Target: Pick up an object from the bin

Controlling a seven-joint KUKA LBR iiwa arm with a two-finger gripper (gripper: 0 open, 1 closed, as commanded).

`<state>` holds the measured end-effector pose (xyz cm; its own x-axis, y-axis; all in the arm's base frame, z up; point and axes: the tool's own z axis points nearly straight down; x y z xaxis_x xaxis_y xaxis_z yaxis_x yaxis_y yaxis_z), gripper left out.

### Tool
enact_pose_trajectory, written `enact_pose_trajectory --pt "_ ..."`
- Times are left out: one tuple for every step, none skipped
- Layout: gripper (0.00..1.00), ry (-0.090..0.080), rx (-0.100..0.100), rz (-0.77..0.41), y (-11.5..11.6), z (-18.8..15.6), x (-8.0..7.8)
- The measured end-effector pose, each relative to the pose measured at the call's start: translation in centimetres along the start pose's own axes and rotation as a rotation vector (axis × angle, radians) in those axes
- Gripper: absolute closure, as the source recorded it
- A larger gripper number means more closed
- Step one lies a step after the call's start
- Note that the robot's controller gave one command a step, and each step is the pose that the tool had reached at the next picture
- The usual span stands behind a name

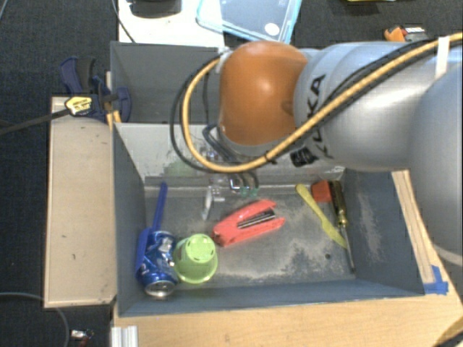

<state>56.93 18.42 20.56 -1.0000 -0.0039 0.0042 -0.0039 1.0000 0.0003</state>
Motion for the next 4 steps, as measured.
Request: enact_pose_trajectory --pt "0.00 -0.008 -0.001 0.005 -0.1 -0.5 -0.1" --pt "0.00 -0.009 -0.001 -0.179 -5.7 7.0 -0.6" --pt "0.00 -0.016 0.000 -0.251 -11.9 5.2 1.6" --pt "0.00 0.001 -0.002 -0.364 -12.2 9.9 1.3"
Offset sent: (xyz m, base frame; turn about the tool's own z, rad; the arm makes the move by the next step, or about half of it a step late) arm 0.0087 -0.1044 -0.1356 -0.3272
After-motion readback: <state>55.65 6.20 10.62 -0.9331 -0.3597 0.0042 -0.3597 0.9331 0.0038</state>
